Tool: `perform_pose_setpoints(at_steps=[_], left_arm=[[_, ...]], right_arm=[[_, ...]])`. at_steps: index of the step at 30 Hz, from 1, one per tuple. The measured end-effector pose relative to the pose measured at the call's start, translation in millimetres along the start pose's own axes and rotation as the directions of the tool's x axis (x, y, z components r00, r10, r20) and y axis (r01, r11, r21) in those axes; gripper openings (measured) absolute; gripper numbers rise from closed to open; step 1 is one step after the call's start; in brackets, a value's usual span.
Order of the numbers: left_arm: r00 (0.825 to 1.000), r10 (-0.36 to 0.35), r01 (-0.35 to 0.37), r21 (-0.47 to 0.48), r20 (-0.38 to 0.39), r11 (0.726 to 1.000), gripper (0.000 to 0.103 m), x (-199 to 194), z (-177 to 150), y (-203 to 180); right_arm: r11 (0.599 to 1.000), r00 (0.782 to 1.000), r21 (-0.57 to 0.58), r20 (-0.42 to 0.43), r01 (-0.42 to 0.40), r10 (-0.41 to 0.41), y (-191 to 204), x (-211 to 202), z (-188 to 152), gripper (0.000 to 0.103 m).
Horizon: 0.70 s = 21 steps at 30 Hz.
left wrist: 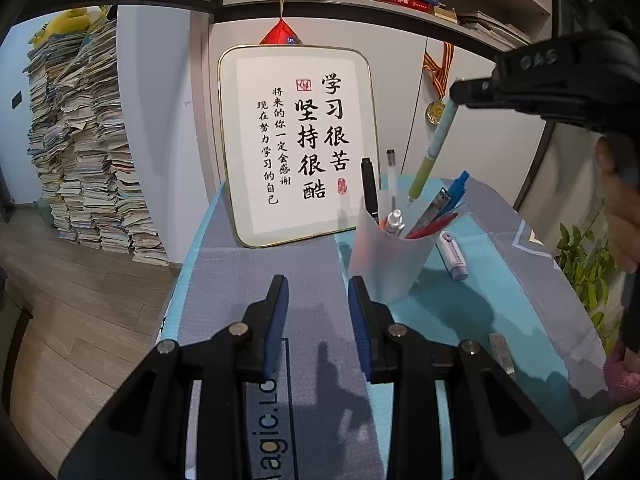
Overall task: Organize stationery
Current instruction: 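Lower the green pen into the frosted cup and open the right gripper, then grasp the white eraser with the left gripper while the right gripper grasps the purple eraser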
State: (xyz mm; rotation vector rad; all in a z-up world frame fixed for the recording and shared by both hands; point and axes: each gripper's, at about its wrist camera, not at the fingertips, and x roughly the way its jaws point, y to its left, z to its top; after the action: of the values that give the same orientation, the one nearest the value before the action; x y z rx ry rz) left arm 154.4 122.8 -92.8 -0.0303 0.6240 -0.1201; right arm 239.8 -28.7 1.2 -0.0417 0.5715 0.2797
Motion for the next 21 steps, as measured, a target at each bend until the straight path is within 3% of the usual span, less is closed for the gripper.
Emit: perform_pose_setpoints(at_steps=[11,21], left_arm=[[1.000,-0.003,0.003,0.009,-0.026,1.000,0.029,7,-1,-5],[1.000,-0.003,0.004,0.022,-0.029,1.000,0.035,4,-1,-13]], right_arm=[[1.000,0.991,0.002,-0.133,-0.021,0.022,-2,37,-16,0.009],[0.997,0.982,0.049,-0.176,-0.065,0.072,-11,28,-23,0.009]])
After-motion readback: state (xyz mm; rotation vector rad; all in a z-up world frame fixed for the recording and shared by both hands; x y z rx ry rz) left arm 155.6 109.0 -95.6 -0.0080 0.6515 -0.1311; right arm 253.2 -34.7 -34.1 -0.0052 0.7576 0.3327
